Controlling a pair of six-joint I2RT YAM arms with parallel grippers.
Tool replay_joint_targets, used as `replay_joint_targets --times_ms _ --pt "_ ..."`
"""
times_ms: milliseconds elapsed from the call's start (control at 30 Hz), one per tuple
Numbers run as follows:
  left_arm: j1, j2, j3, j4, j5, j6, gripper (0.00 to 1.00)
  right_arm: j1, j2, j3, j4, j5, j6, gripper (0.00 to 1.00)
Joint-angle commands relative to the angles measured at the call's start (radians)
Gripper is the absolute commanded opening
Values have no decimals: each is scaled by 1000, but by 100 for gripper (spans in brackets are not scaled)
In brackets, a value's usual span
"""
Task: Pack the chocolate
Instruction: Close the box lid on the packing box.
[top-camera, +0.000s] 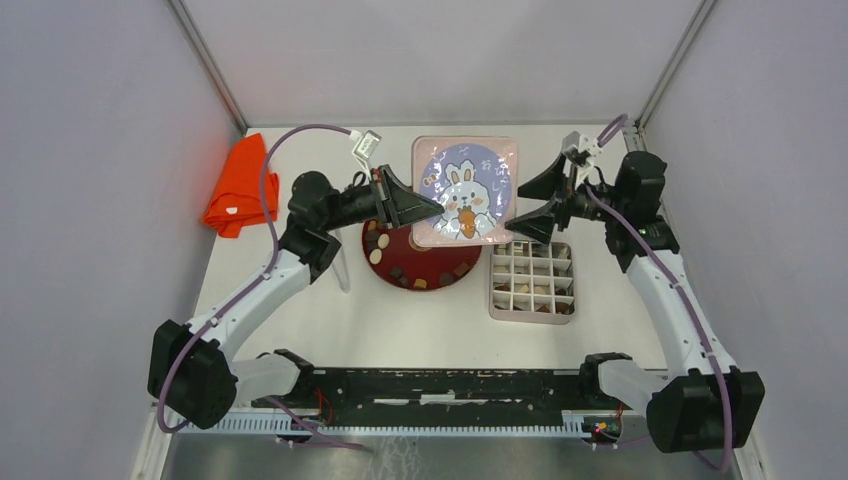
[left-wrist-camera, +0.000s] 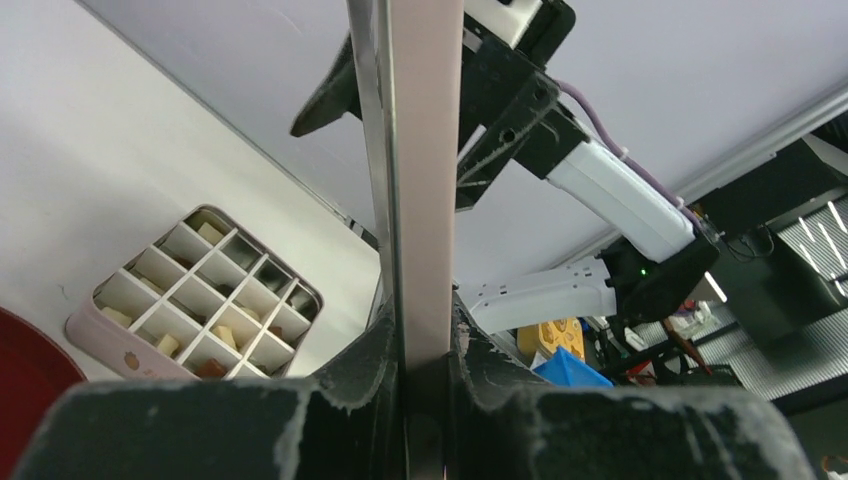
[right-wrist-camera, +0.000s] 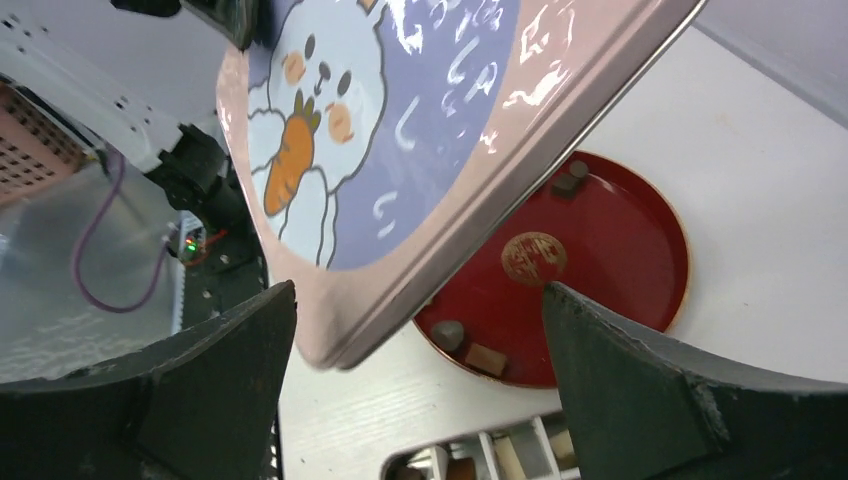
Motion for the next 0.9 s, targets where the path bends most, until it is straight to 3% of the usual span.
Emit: replay_joint_targets --times_ms 0,167,333,400,533,567,600,700,867 --pt "-7 15 -10 198 65 -42 2 65 62 -18 501 35 542 98" --pt "-15 36 -14 259 71 -66 2 126 92 -138 909 49 919 92" --pt "-18 66 -10 338 82 -105 3 127 109 -183 1128 36 1153 71" --pt "-18 81 -8 362 85 -122 3 126 108 -190 1196 37 1219 56" --pt "-21 98 -8 377 82 -131 6 127 103 -172 1193 39 1247 10" --pt "-22 101 -7 376 80 -131 10 127 105 -169 1181 34 1245 0" --pt "-21 101 -8 372 73 -130 16 126 107 -166 1166 27 1235 0" --pt "-20 76 -4 271 24 -68 56 113 104 -173 1125 12 1215 0" --pt "-20 -68 49 -229 -239 295 78 36 42 -226 1073 -41 1205 0"
